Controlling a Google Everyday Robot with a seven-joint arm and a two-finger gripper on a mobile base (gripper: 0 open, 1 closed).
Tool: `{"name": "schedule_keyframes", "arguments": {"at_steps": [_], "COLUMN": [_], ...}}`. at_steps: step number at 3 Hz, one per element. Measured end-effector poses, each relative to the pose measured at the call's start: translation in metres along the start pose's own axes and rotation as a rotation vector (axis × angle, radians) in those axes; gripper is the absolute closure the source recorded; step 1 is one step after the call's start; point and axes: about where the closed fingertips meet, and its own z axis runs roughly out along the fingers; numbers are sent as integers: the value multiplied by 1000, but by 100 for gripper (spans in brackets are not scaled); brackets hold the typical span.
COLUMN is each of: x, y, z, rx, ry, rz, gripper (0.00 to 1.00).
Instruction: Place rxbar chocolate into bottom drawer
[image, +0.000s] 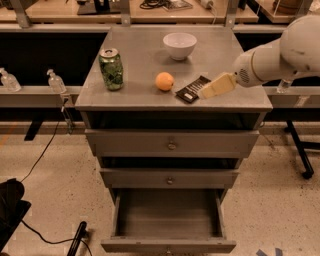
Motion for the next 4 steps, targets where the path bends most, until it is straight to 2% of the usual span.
{"name": "schedule_keyframes", "arguments": {"at_steps": [1,2,3,4], "x": [22,21,14,3], "y": [-1,4,11,17], "z": [47,71,93,108], "rx": [-9,-64,-144,-230], "ry": [-13,-59,-102,-156], "rz": [121,156,128,59], "gripper": [0,0,0,18]}}
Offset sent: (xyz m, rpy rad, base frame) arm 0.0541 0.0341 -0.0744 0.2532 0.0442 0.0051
